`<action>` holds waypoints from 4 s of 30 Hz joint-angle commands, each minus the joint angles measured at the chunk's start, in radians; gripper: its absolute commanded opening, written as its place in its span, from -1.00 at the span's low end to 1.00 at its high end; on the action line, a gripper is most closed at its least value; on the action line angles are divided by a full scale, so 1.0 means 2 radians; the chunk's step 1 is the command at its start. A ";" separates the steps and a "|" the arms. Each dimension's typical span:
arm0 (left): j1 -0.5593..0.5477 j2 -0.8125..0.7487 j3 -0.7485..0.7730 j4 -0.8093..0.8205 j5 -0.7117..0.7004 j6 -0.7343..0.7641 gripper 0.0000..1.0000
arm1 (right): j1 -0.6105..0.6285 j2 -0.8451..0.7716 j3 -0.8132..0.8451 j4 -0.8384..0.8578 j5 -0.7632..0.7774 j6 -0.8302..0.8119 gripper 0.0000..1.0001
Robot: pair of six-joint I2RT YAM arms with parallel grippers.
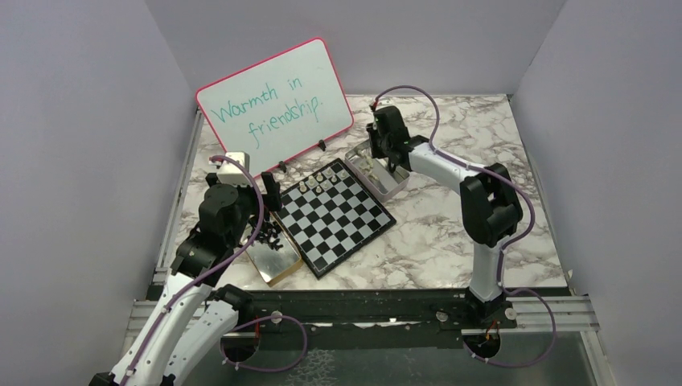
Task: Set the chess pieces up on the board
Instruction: Pick up the chess piece from the storage box, then place the chess piece on the chessboard.
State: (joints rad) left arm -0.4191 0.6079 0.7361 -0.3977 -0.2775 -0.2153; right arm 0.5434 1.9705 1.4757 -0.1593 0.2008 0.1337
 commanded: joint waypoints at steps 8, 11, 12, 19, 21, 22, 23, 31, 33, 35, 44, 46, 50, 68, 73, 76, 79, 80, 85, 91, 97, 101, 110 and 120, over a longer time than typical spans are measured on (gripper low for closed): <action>-0.001 0.006 -0.005 0.014 0.006 0.007 0.98 | -0.004 0.038 0.016 0.018 -0.067 0.004 -0.39; -0.001 0.004 -0.006 0.014 0.004 0.007 0.98 | -0.003 0.048 0.021 0.023 -0.082 0.005 -0.39; -0.001 0.004 -0.006 0.014 0.004 0.007 0.98 | -0.004 0.052 0.025 0.021 -0.086 0.006 -0.39; -0.001 0.007 -0.005 0.014 0.004 0.007 0.98 | -0.004 0.073 0.036 0.021 -0.098 0.010 -0.37; -0.001 0.004 -0.006 0.014 0.004 0.007 0.98 | -0.004 0.077 0.039 0.020 -0.098 0.010 -0.37; -0.001 0.003 -0.006 0.013 0.003 0.007 0.98 | -0.003 0.079 0.040 0.019 -0.098 0.009 -0.36; -0.001 0.002 -0.006 0.013 0.002 0.007 0.98 | -0.004 0.081 0.042 0.020 -0.098 0.007 -0.36; -0.001 0.000 -0.007 0.013 0.002 0.007 0.98 | -0.004 0.101 0.063 0.006 -0.113 0.004 -0.37; -0.001 -0.001 -0.007 0.013 0.001 0.008 0.98 | -0.003 0.103 0.067 0.002 -0.112 0.004 -0.37; -0.001 -0.001 -0.007 0.013 0.001 0.008 0.98 | -0.004 0.103 0.070 -0.003 -0.109 0.003 -0.43; -0.001 -0.002 -0.007 0.014 0.001 0.008 0.98 | -0.003 0.072 0.058 -0.005 -0.083 0.000 -0.65; -0.001 -0.002 -0.007 0.014 0.002 0.007 0.98 | -0.004 0.069 0.055 -0.003 -0.083 0.002 -0.55; -0.001 -0.001 -0.007 0.013 0.002 0.007 0.98 | -0.003 0.073 0.051 -0.002 -0.098 0.008 -0.38; -0.001 0.004 -0.005 0.014 0.003 0.007 0.98 | -0.003 0.081 0.040 -0.007 -0.107 0.013 -0.63; -0.001 0.004 -0.005 0.014 0.003 0.008 0.98 | -0.003 0.069 0.045 -0.010 -0.086 0.005 -0.75; -0.001 0.004 -0.006 0.014 0.003 0.007 0.98 | -0.003 0.053 0.048 -0.016 -0.077 0.002 -0.75; -0.001 0.004 -0.005 0.014 0.003 0.007 0.98 | -0.003 0.038 0.050 -0.022 -0.074 0.001 -0.75; -0.001 0.004 -0.005 0.014 0.003 0.008 0.98 | -0.003 0.033 0.050 -0.025 -0.074 0.001 -0.74; -0.001 0.004 -0.005 0.014 0.003 0.008 0.98 | -0.003 0.019 0.050 -0.032 -0.079 0.007 -0.75; -0.001 0.003 -0.005 0.014 0.006 0.007 0.98 | 0.005 -0.013 0.034 -0.031 -0.093 0.016 -0.75; -0.001 0.002 -0.005 0.014 0.007 0.006 0.98 | 0.029 -0.032 0.017 -0.024 -0.114 0.034 -0.75; -0.001 0.002 -0.005 0.014 0.006 0.005 0.97 | 0.061 -0.033 0.013 -0.020 -0.116 0.048 -0.75; -0.001 -0.006 -0.004 0.013 -0.006 0.005 0.97 | 0.146 0.016 0.062 -0.028 -0.103 0.054 -0.75; -0.001 -0.052 -0.012 0.024 -0.009 0.003 0.98 | 0.183 0.085 0.117 -0.044 -0.072 0.060 -0.75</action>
State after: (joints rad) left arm -0.4191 0.5526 0.7284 -0.3973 -0.2817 -0.2123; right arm 0.8982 2.0918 1.6623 -0.2222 0.0116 0.2375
